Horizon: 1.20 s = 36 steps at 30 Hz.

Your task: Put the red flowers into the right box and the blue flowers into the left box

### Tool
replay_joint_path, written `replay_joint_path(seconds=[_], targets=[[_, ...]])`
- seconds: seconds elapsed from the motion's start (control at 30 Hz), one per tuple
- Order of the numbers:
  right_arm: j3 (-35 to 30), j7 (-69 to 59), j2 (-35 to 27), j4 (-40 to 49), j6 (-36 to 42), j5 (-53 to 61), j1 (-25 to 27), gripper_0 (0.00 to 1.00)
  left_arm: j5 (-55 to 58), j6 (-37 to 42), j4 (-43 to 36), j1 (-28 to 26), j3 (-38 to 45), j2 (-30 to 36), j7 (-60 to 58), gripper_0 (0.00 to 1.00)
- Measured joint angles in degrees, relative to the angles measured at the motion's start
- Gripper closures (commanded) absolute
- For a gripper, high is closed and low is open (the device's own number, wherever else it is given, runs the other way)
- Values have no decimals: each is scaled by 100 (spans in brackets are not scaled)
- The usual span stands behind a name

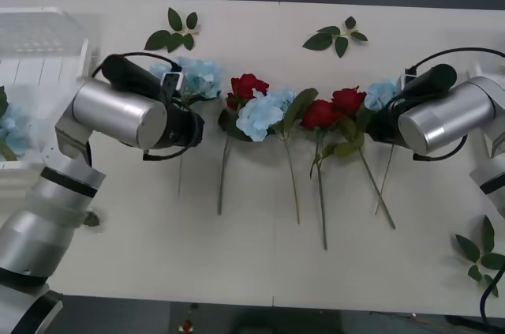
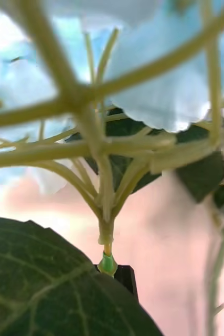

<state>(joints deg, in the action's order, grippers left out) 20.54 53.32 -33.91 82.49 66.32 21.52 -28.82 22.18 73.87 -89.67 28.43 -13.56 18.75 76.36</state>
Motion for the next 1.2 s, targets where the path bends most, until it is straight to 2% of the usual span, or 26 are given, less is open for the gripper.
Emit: replay_joint_path(seconds=[0.23,0.43,0.47,0.5,0.53,0.57,0.63,0.73,0.77,0.8,0.93,1.1,1.2], targets=[[15,0,0,-258,-210,-2,-14,13,385,1101,-1301,0,142,613,361,100],[140,0,0,-472,-359,-149,-14,13,948,1491,-2021,1,163,1314,362,100],[168,0,-2,-487,-412,-149,-19,17,1038,1619,-2100,1,208,1429,363,100],[180,0,-4,-488,-417,-149,-27,24,1156,1757,-2182,1,303,1542,385,100],[181,0,-3,-488,-412,-149,-33,33,1260,1877,-2243,1,431,1644,470,100],[181,0,-2,-488,-412,-149,-34,47,1361,1984,-2290,1,568,1735,593,100],[180,0,-2,-491,-412,-149,-34,67,1578,2169,-2325,1,932,1931,1032,100],[180,0,-2,-493,-412,-149,-35,91,1815,2401,-2322,1,1384,2264,1720,100],[180,0,-2,-496,-412,-149,-35,96,1847,2464,-2319,1,1483,2392,1846,100],[180,0,-2,-497,-412,-149,-35,100,1865,2531,-2314,1,1547,2509,1919,100],[180,0,-2,-497,-412,-149,-35,100,1964,2916,-2114,1,1747,2901,1922,100],[180,0,-2,-501,-310,-149,-37,100,2185,3118,-1259,2,2191,3189,2013,100],[180,0,-3,-501,-260,-101,-43,100,2178,2998,-582,2,2251,3371,2897,100]])
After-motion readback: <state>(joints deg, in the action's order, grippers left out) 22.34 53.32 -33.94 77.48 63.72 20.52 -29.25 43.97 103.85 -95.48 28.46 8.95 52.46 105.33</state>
